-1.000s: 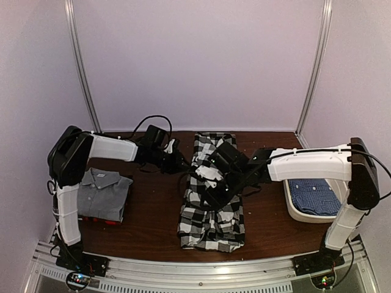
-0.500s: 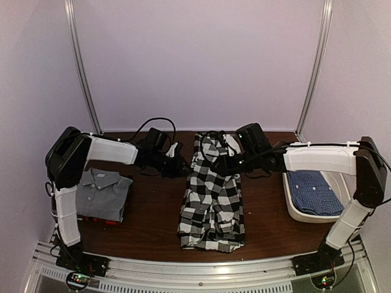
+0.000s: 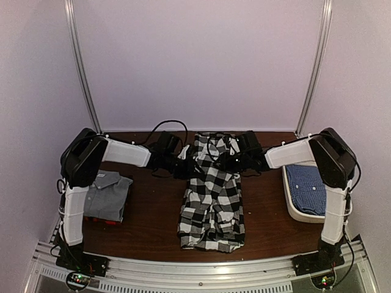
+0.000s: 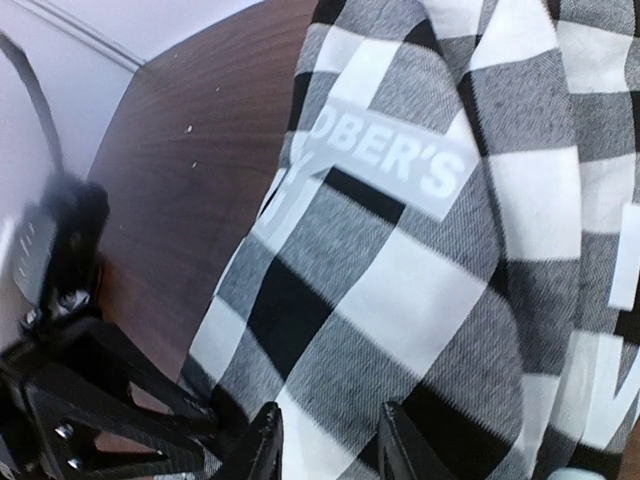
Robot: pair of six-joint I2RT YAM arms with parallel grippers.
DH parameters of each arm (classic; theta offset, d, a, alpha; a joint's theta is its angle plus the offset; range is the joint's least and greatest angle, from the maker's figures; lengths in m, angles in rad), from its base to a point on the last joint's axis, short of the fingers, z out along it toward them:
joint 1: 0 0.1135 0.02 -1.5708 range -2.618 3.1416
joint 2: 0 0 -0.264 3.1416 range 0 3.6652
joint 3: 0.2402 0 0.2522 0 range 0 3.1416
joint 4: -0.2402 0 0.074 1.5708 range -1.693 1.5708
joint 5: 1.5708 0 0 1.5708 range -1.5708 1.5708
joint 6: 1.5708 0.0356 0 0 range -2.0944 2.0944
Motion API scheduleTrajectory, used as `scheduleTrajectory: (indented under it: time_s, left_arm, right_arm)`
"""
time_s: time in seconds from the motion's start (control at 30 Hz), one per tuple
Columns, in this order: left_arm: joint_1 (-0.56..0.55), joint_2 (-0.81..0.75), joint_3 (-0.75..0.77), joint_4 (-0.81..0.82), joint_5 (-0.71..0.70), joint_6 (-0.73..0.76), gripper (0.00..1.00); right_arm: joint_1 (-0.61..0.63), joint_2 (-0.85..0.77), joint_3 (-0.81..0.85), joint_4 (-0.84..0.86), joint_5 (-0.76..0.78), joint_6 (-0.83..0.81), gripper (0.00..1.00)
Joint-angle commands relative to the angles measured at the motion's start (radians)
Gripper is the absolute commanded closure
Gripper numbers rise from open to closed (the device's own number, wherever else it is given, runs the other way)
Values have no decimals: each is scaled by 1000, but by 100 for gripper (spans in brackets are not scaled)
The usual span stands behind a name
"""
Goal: Fold and stack the long sleeve shirts
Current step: Move the rectangle-folded shirt to the center of the board.
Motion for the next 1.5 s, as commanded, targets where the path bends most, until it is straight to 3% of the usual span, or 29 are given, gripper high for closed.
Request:
scheduleTrajectory:
  time_s: [0.0, 0.2, 0.63, 1.2, 1.33, 1.47]
  left_arm:
    - [4, 66, 18, 10, -28, 2, 76]
    - [4, 77, -10, -15, -63, -1, 76]
    - [2, -50, -159, -63, -96, 0, 77]
    - [-76, -482, -528, -93, -175, -59, 76]
    - [-74, -543, -483, -151, -229, -41, 76]
    - [-51, -498, -391, -156, -211, -2, 76]
  right_arm:
    - [-40, 80, 86, 50, -4, 30, 67]
    - [-49, 190, 152, -14, 13, -1, 67]
    - [-1, 149, 142, -105, 75, -69, 67]
    - [224, 9, -44, -63, 94, 11, 66]
    - [226, -95, -60, -86, 105, 14, 66]
    - [198, -176, -18, -119, 136, -1, 64]
